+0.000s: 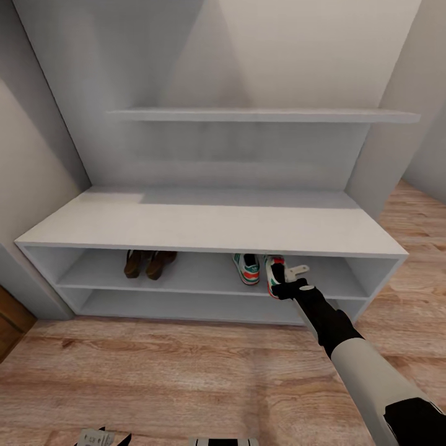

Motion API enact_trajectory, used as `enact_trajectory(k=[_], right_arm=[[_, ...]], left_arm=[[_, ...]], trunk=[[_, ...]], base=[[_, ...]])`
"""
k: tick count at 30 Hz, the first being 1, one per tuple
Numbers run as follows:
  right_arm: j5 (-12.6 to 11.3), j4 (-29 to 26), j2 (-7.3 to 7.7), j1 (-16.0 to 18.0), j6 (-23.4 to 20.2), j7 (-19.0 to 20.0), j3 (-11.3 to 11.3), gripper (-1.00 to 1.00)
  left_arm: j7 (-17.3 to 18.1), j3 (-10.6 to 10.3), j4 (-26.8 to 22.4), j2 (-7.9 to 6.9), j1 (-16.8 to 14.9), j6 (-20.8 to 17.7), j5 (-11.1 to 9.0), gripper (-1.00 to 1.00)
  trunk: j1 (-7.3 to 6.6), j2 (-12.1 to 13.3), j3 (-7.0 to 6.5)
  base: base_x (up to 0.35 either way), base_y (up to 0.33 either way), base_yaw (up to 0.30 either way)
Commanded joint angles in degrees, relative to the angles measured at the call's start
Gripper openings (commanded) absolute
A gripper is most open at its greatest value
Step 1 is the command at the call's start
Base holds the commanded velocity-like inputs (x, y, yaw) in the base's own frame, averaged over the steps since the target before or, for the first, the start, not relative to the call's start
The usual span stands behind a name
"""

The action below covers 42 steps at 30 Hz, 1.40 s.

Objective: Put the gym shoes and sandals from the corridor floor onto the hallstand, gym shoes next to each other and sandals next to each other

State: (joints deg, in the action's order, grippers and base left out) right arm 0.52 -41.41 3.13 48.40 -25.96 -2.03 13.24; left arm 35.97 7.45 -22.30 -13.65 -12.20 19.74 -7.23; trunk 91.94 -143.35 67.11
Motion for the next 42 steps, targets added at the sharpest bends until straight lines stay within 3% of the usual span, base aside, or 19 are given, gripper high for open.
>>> enact_trajectory(k=[1, 36, 42], right_arm=[[0.04, -0.09, 0.08, 0.03, -0.34, -0.17, 0.30, -1.00], [0.04, -0.08, 0.05, 0.03, -0.38, -0.17, 0.30, -1.00], [0.04, -0.07, 0.04, 0.03, -0.40, -0.17, 0.30, -1.00]], left_arm=[[0.51, 0.20, 0.06, 0.00, -0.03, -0.12, -0.35, 1.00], [0.67, 0.12, 0.03, 0.03, -0.02, -0.10, -0.36, 1.00], [0.74, 0.13, 0.06, 0.03, -0.02, -0.14, -0.33, 1.00]], trunk=[[-0.01, -0.02, 0.05], [-0.01, -0.02, 0.08], [0.12, -0.09, 1.55]], base=[[0.000, 0.000, 0.000], [0.052, 0.016, 0.000], [0.000, 0.000, 0.000]])
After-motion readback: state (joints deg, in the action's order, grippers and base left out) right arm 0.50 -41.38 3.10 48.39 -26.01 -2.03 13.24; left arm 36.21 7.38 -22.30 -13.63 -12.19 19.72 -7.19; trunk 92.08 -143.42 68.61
